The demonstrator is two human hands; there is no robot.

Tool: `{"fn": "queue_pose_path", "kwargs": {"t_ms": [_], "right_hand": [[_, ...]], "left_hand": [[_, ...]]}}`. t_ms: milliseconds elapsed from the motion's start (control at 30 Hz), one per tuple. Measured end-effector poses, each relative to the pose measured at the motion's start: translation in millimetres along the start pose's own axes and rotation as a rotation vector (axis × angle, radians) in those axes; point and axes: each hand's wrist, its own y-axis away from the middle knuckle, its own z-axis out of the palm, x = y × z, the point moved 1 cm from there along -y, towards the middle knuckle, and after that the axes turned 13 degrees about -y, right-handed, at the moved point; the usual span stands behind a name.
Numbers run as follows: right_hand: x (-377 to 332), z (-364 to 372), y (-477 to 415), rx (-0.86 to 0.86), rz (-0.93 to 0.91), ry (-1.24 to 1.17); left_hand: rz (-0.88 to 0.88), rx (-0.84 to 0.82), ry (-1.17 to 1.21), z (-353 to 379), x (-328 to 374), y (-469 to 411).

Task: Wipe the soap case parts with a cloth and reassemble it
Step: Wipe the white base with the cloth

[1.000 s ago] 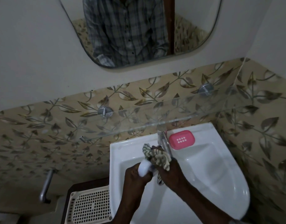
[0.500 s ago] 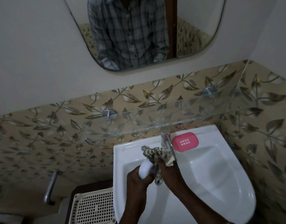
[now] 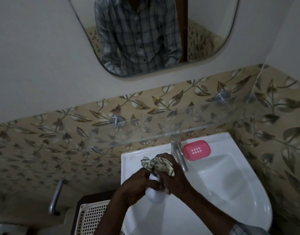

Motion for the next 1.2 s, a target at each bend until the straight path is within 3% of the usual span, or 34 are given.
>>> {"fn": "queue_pose_path", "kwargs": {"t_ms": [67,267,300,367,467,600,700,933,1000,1100,1200], "right_hand": [[4,0,2,-0.081,-0.032,-0.022],[5,-3,-5,0.197,0.588,-0.377],[6,-4,-7,0.196,0.617,-0.378],[4,0,-9,0.171,0.525,-0.309],[4,8,-9,-0.039,0.272,-0.128],[6,2,-19,0.169,0.555,-0.353],[2,14,-28,0.203,0.696,-0.432],[-12,15,-33,0.242,0.593,-0.337],[-15,12,-30,0.178,0.467,-0.205],[-18,14,-20,0.029,0.317,-0.108],[-14,6,-15,0.109,0.41,-0.242]], "left_hand": [[0.007,0.103,0.029,9,-3,-2],[0.064,0.332,-0.05,25,-34,-2],[0.068,0.33,-0.068,23,-34,-2],[0.069,0.329,-0.09,21,-31,-4],[0.053,0.353,-0.069,15,-28,-8],[0.117,0.396,-0.026,23,-34,-12],[0.178,0.515,0.037,31,-41,-17],[0.198,0.499,-0.019,17,-22,-19],[0.15,0.423,-0.141,3,-9,-24],[0.144,0.34,-0.136,-8,3,-23],[0.205,0.351,-0.078,2,-4,-19]]}}
